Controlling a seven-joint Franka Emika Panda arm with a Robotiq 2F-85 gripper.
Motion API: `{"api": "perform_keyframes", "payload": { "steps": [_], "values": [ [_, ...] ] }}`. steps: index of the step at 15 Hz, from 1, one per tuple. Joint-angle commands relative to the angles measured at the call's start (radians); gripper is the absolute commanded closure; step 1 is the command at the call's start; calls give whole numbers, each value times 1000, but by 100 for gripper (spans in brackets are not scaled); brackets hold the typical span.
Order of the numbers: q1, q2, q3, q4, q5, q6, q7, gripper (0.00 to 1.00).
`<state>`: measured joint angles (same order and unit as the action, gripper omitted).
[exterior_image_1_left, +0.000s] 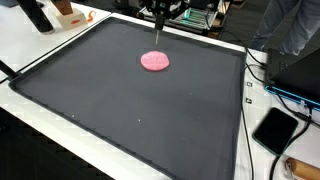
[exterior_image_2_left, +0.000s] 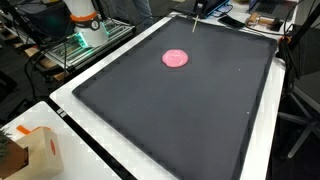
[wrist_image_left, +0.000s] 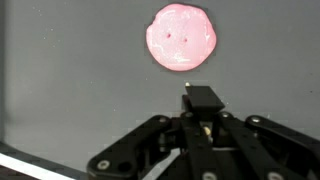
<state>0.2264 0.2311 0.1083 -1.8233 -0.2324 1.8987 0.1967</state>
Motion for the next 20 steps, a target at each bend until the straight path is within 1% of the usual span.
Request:
{"api": "perform_keyframes", "payload": {
  "steps": [1,3,4,9,10,12,20],
  "values": [
    [-34,-121,16,-88,59,2,-103,97],
    [-44,-162,18,-107,89,5,-166,97],
    [-48,-177,18,-108,108,-21,-193,97],
    [-55,-235,18,-131,173,-60,-313,97],
    [-51,-192,19,-87,137,-47,-263,88],
    [-52,-207,19,-95,146,-56,-284,88],
    [-52,-210,20,-99,147,-56,-294,88]
  ]
}}
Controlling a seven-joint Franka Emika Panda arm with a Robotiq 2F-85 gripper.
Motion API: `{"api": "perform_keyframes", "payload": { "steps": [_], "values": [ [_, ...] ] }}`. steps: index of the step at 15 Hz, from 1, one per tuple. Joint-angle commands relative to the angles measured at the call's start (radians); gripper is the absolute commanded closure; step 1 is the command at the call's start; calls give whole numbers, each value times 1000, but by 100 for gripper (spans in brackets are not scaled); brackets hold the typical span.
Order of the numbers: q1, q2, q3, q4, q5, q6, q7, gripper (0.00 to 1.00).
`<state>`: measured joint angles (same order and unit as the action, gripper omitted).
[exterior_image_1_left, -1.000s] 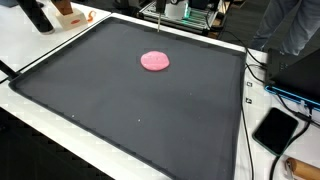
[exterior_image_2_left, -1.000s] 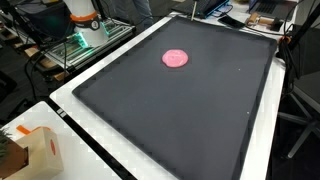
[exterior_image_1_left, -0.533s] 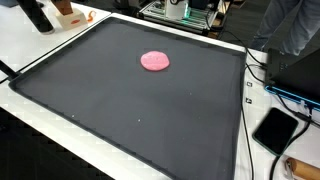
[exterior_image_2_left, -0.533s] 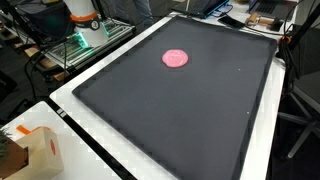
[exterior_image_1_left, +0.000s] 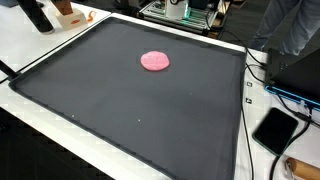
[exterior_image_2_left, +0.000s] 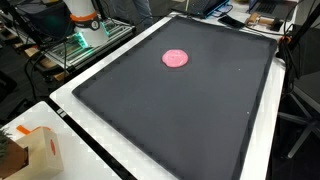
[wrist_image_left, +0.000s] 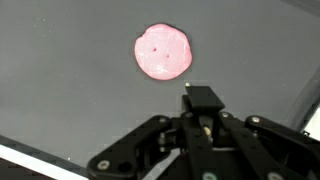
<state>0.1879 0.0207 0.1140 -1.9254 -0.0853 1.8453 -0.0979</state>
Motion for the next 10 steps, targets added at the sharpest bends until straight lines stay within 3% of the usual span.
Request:
{"api": "perform_keyframes", "payload": {
  "steps": [1,2,7,10],
  "values": [
    [-13,1,14,3,0,-3,1,88],
    [-16,5,12,-2,14,-4,-8,97],
    [-28,-10,9,-89,160,54,-147,97],
    [-27,-25,12,-160,158,115,-203,97]
  ]
}}
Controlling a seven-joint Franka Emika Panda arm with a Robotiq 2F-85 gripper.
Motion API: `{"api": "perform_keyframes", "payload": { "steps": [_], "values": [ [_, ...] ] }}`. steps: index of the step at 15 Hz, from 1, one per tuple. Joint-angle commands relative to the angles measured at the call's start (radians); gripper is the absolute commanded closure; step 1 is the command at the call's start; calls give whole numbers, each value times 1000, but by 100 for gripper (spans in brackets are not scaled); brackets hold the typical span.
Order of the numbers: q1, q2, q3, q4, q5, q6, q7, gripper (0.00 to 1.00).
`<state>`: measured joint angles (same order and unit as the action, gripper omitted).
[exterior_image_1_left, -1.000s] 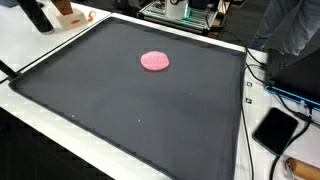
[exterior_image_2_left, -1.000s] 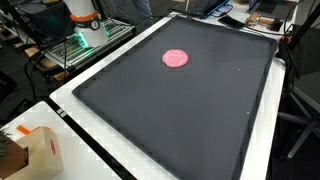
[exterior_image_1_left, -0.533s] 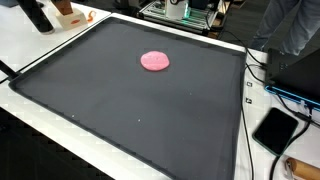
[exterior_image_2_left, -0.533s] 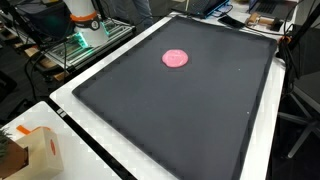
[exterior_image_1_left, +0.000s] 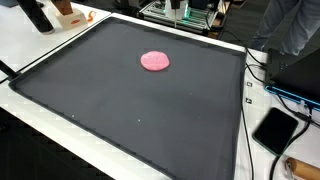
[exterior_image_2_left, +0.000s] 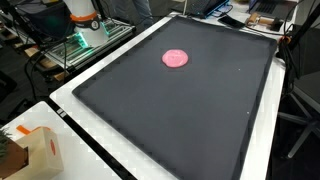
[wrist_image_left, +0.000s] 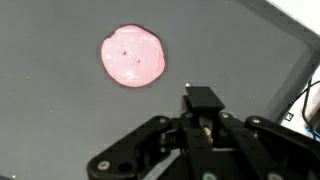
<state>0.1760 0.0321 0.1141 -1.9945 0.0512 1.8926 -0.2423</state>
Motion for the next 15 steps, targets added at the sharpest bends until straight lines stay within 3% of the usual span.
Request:
{"api": "perform_keyframes", "payload": {
  "steps": [1,15],
  "values": [
    [-14,-40,14,-117,16,93,-78,97],
    [-25,-22,12,-364,-112,429,-89,97]
  ]
}}
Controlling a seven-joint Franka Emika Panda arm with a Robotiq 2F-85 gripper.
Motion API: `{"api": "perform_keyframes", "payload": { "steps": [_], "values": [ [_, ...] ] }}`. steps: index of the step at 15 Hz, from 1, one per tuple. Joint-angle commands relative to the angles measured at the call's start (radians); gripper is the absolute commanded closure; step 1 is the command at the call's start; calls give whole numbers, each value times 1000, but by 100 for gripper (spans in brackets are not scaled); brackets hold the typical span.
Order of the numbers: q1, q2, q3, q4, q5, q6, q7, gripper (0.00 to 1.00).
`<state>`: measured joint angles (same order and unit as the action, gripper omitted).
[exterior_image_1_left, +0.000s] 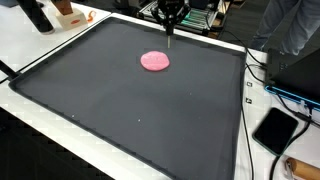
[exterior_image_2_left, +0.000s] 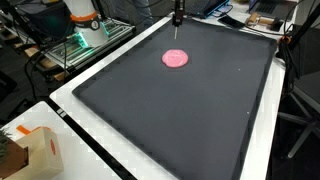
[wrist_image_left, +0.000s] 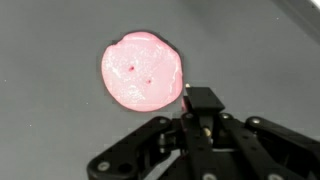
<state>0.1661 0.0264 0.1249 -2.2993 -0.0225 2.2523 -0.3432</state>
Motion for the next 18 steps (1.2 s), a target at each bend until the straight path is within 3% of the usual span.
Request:
{"api": "perform_keyframes", "payload": {
  "steps": [1,18],
  "values": [
    [-18,-15,1,-70,-45,89,10,97],
    [-54,72,-2,-133,-43,273,-7,97]
  ]
}}
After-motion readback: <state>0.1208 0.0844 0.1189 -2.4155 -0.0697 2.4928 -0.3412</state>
